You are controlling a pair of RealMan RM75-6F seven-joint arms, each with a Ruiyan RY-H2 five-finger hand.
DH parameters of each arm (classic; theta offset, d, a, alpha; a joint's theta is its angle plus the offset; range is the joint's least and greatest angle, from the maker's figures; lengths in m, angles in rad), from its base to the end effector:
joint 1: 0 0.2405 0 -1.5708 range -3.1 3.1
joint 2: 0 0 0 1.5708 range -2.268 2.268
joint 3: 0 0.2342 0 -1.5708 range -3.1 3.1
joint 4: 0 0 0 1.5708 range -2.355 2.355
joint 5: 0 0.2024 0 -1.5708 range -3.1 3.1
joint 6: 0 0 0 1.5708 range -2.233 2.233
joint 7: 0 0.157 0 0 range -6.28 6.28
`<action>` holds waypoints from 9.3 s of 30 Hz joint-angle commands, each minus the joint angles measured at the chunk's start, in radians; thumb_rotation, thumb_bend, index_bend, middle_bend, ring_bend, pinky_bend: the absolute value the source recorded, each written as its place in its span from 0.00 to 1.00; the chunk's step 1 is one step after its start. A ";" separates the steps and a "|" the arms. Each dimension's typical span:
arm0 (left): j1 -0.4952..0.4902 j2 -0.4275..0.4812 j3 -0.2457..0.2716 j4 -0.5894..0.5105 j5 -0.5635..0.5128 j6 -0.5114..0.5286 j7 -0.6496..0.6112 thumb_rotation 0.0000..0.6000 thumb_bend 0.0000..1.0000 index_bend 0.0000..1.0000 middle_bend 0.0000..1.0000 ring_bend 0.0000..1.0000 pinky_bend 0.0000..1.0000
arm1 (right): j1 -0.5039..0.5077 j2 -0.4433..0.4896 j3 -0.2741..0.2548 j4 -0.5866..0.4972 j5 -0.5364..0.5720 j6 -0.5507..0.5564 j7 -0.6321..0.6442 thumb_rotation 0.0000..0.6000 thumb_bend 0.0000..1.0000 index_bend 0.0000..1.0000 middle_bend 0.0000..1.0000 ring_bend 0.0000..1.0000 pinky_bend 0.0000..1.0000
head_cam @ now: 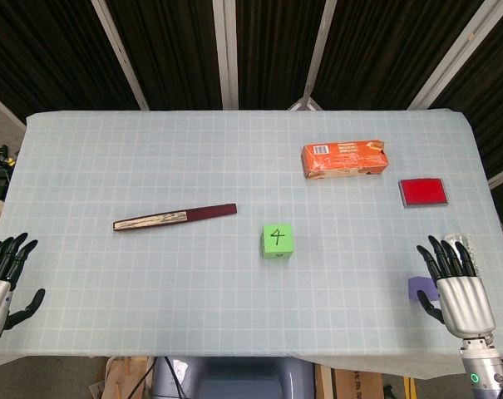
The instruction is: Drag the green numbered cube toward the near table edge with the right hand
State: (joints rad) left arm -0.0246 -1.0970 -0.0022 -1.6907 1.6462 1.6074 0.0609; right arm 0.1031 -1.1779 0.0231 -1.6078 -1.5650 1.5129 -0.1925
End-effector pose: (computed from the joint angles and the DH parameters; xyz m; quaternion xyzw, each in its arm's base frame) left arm -0.2614 0.1634 0.1591 -0.6091 -0.3520 -0.4204 0.5730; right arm -0.2713 -0.1905 0.1356 0.6407 -0.3239 0.3664 0.5919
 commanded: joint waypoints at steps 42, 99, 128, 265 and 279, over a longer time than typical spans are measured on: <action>-0.005 0.004 0.002 -0.030 -0.029 -0.033 0.022 1.00 0.44 0.09 0.00 0.00 0.04 | 0.491 0.111 0.210 -0.345 0.583 -0.593 -0.365 1.00 0.68 0.23 0.83 0.85 0.73; -0.006 0.017 -0.012 -0.039 -0.074 -0.043 0.004 1.00 0.44 0.09 0.00 0.00 0.04 | 1.086 -0.180 0.126 -0.156 1.431 -0.553 -0.648 1.00 0.83 0.23 0.85 0.86 0.74; -0.006 0.016 -0.014 -0.040 -0.078 -0.046 0.011 1.00 0.44 0.09 0.00 0.00 0.04 | 1.108 -0.153 0.081 -0.192 1.444 -0.563 -0.627 1.00 0.83 0.23 0.85 0.86 0.74; -0.003 0.027 -0.022 -0.049 -0.100 -0.050 -0.005 1.00 0.44 0.09 0.00 0.00 0.04 | 1.068 0.043 -0.171 -0.563 1.071 -0.688 -0.419 1.00 0.83 0.29 0.85 0.86 0.74; -0.001 0.031 -0.023 -0.049 -0.101 -0.047 -0.015 1.00 0.44 0.09 0.00 0.00 0.04 | 1.064 0.023 -0.164 -0.566 1.019 -0.676 -0.386 1.00 0.83 0.29 0.85 0.86 0.74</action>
State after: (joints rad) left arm -0.0257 -1.0661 -0.0251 -1.7398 1.5449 1.5608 0.0464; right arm 1.1673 -1.1539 -0.1406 -2.1746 -0.5451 0.8359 -0.5799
